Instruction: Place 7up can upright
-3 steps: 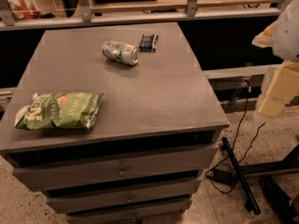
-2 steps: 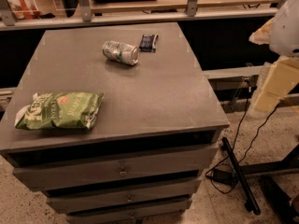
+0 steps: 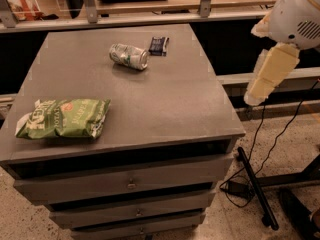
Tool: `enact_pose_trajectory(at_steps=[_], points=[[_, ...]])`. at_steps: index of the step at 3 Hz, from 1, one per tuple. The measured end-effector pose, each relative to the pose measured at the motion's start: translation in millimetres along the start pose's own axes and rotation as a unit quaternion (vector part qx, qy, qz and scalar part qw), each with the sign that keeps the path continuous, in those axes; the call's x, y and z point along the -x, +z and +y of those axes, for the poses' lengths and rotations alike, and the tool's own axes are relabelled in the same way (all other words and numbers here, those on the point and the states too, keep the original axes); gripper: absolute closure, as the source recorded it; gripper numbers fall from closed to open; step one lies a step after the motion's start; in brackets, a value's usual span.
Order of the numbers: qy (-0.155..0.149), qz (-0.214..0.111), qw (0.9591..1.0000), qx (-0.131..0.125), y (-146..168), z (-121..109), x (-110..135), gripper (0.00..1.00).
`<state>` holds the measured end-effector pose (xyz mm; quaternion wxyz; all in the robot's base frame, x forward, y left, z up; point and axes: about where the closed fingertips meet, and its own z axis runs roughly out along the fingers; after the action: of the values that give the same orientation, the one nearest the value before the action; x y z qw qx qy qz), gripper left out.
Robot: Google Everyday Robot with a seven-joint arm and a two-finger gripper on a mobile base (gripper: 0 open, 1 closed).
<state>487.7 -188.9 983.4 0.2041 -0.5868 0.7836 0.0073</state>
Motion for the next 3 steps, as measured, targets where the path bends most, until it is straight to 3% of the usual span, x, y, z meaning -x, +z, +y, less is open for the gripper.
enact_pose_trajectory(at_steps=[1,2,3], points=[[0.019,-0.024,0.9995,0.011,19.8,-33.7,25.0,0.00],[0.052,-0.065,0.9964,0.016,52.7,-89.6,71.9,0.00],[0.054,-0.070,0.9959,0.017,56.3,-90.4,74.9,0.00]])
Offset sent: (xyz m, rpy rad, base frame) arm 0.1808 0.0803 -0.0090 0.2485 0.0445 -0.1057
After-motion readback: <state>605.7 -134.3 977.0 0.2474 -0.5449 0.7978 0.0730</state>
